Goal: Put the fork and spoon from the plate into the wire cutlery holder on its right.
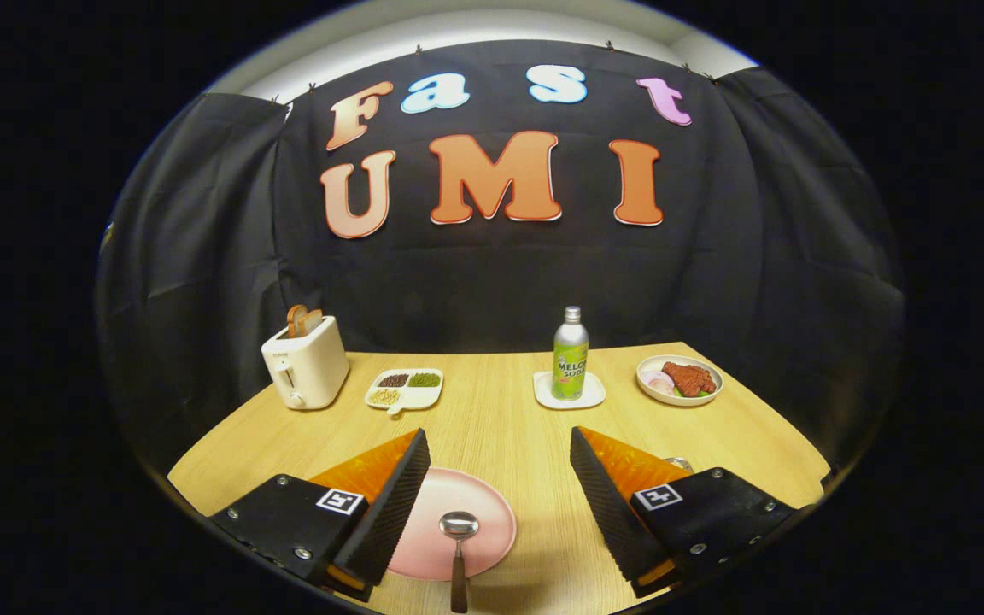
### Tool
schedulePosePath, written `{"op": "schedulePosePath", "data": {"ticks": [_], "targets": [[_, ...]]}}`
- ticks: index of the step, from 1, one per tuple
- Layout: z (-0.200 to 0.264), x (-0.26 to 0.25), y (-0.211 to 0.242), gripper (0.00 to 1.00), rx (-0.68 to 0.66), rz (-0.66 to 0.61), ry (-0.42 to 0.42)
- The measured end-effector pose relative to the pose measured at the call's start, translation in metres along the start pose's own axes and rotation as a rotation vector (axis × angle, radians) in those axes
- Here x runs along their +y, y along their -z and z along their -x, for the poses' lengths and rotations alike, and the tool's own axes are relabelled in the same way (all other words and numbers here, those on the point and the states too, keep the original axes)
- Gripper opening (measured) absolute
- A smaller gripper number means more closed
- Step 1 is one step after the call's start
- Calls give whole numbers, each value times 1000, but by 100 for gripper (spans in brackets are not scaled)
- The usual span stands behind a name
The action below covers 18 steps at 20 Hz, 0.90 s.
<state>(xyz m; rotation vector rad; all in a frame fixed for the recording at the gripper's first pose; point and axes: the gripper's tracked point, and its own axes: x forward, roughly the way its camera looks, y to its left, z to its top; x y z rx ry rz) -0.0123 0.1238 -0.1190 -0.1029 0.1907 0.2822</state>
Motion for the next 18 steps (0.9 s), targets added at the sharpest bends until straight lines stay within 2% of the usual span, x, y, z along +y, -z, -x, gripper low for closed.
{"op": "schedulePosePath", "data": {"ticks": [18], "targets": [[-2, 41, 119, 98, 279, 107, -86]]}}
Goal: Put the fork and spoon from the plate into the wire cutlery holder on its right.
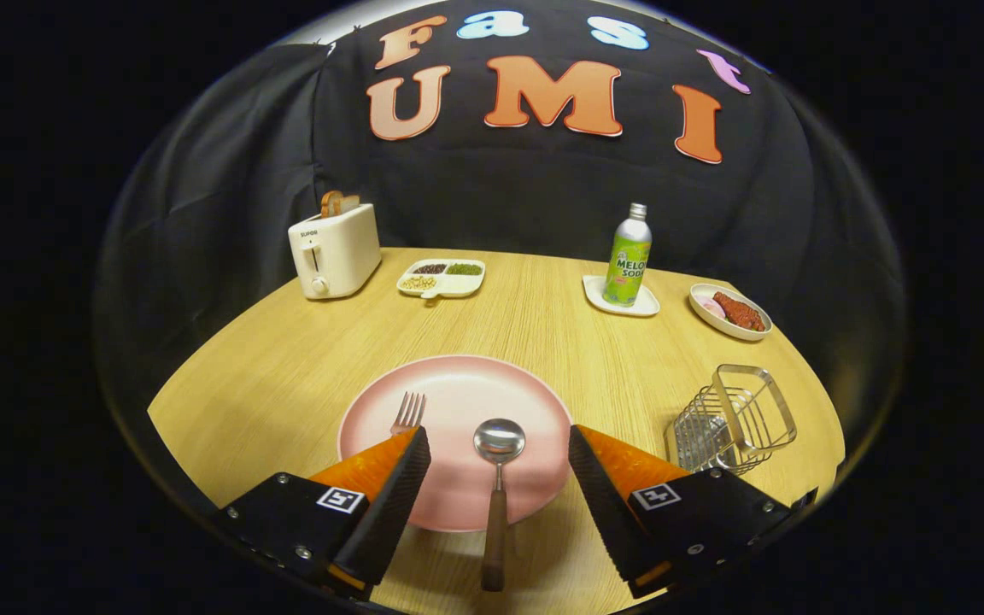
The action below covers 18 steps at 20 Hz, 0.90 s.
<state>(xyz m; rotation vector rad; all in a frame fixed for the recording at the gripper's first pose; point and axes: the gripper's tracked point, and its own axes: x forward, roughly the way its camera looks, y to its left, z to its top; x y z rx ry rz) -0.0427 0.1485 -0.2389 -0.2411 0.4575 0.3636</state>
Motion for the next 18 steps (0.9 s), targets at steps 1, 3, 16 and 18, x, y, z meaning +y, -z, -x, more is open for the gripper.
{"op": "schedulePosePath", "data": {"ticks": [1, 3, 16, 18], "targets": [[-2, 1, 4, 96, 11, 3, -3], [-5, 2, 11, 89, 36, 9, -3], [-18, 3, 41, 33, 143, 21, 5], [-19, 4, 43, 28, 149, 30, 4]]}}
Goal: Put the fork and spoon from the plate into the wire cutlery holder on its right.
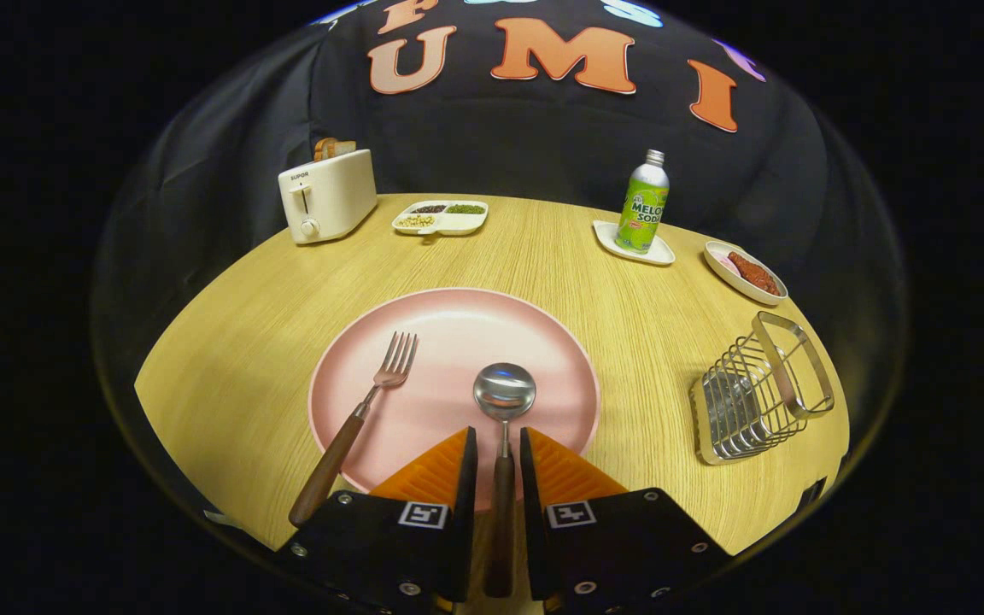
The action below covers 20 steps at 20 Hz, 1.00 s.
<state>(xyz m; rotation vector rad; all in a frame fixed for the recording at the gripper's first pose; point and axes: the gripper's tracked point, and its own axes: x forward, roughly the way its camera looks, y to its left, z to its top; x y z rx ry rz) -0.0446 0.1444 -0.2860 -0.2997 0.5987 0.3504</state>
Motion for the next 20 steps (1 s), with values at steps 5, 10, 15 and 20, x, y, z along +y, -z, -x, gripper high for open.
{"op": "schedulePosePath", "data": {"ticks": [5, 10, 15, 20], "targets": [[-4, 1, 7, 21, 29, 22, 1], [0, -3, 5, 4, 24, 12, 14], [5, -3, -4, 3, 18, -14, -7], [16, -7, -15, 3, 28, -46, -32]]}}
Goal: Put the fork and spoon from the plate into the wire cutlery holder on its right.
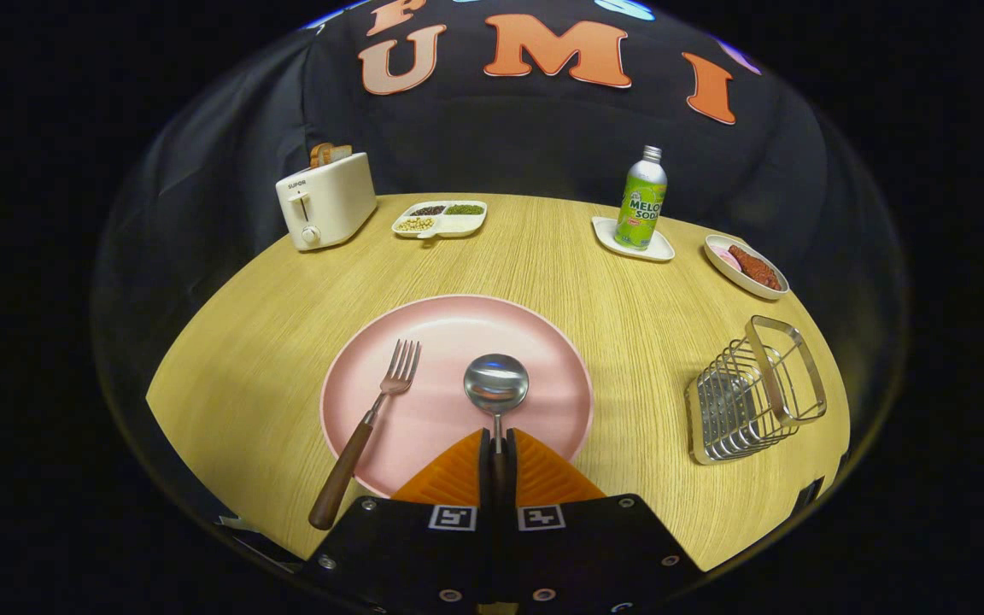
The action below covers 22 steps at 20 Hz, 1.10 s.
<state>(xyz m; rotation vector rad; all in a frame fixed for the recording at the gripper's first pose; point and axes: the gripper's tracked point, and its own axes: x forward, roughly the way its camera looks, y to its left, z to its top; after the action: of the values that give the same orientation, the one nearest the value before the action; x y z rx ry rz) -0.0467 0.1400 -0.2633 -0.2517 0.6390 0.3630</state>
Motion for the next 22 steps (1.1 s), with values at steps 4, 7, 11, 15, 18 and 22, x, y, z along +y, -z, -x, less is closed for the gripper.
{"op": "schedulePosePath", "data": {"ticks": [4, 7, 11, 15, 18, 22], "targets": [[13, -13, -16, 3, -14, -11, -4], [23, -32, -29, 3, -23, -5, 13], [37, -56, -45, 3, -20, -42, 25], [54, -85, -60, 3, -3, -79, 30], [64, -113, -58, 3, 37, -79, 48], [75, -152, -52, 3, 99, -59, 95]]}}
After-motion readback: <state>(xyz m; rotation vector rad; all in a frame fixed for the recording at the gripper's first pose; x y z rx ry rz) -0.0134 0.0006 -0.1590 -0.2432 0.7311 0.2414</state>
